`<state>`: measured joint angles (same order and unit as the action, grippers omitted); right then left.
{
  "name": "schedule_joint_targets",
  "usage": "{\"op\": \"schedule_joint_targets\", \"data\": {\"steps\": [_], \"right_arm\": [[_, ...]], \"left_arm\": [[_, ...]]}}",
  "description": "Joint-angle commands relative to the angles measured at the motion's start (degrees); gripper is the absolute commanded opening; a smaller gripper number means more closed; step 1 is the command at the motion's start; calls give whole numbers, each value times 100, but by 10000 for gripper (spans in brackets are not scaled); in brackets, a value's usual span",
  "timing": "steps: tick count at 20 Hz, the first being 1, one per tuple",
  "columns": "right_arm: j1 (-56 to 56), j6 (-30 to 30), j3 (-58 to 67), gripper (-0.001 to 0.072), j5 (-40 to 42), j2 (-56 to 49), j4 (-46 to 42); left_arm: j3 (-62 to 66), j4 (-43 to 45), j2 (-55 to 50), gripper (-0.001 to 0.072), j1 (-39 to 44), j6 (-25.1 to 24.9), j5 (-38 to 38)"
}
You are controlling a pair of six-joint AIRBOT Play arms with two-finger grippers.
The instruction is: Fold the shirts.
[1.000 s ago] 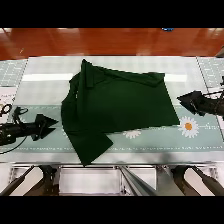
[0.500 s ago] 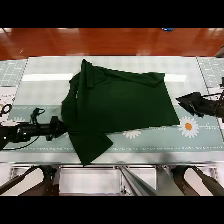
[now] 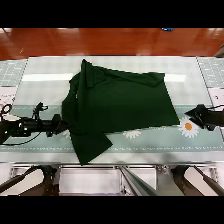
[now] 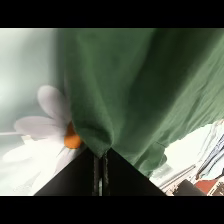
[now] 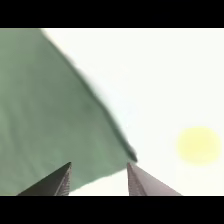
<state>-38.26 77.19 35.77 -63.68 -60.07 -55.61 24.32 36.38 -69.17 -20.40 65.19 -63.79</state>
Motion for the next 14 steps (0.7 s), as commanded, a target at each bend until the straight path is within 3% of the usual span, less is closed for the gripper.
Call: {"op": "schedule_joint_targets", "data": {"steps": [1,4,11,12,13,14], "right_arm": [[-96,127,-48,406,-247,-592,-179],[-92,-153,-48,406,-398,-1040,44],[173,-1062,-13,405,144,-1974,1672],[400,-1062,63,374,188,-2114,1668],[682,-1064,212,280,168,-2251,1665],[918,-1078,385,83,142,-2297,1663]], "left_arm": [[48,-42,-4,17,7,-2,15],[48,-42,-4,17,7,-4,37],[48,-46,-4,17,7,-4,240],[50,-50,-4,17,7,-4,299],[52,-85,-4,17,7,-4,297],[70,-109,-4,17,7,-4,280]]}}
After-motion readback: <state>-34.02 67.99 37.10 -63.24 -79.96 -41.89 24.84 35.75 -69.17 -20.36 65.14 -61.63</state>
